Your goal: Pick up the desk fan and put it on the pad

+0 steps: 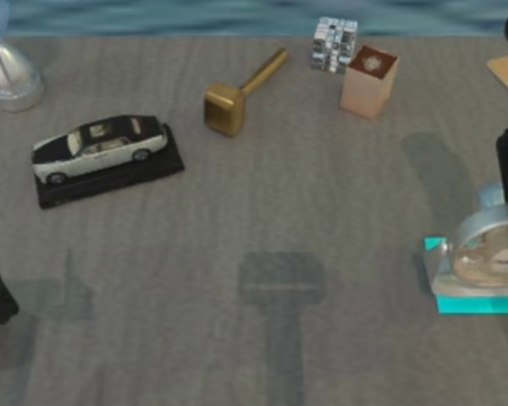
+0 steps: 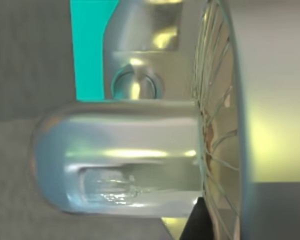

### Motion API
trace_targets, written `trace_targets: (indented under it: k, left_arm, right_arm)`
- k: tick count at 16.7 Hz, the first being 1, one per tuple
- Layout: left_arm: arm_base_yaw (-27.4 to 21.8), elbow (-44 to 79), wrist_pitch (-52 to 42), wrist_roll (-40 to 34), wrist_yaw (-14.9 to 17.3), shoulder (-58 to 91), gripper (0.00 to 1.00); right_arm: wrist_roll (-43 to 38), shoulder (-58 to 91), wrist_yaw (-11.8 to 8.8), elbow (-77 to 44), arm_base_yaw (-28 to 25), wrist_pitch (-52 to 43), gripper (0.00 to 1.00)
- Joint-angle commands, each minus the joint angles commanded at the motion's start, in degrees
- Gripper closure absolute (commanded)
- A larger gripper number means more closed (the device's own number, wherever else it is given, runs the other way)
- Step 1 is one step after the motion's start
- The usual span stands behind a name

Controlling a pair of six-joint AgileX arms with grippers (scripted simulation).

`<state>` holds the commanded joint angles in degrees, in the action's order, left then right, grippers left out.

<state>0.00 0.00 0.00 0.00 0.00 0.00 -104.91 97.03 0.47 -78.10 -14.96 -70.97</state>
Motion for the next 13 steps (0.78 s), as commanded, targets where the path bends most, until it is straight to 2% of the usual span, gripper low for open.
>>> trace_targets:
  k: [7,13]
  left_arm:
    - [0.0,0.0,0.0,0.0,0.0,0.0,0.0]
    - [0.0,0.0,0.0,0.0,0.0,0.0,0.0]
  right_arm:
    - [0.0,0.0,0.0,0.0,0.0,0.0,0.02]
    - [0.0,0.0,0.0,0.0,0.0,0.0,0.0]
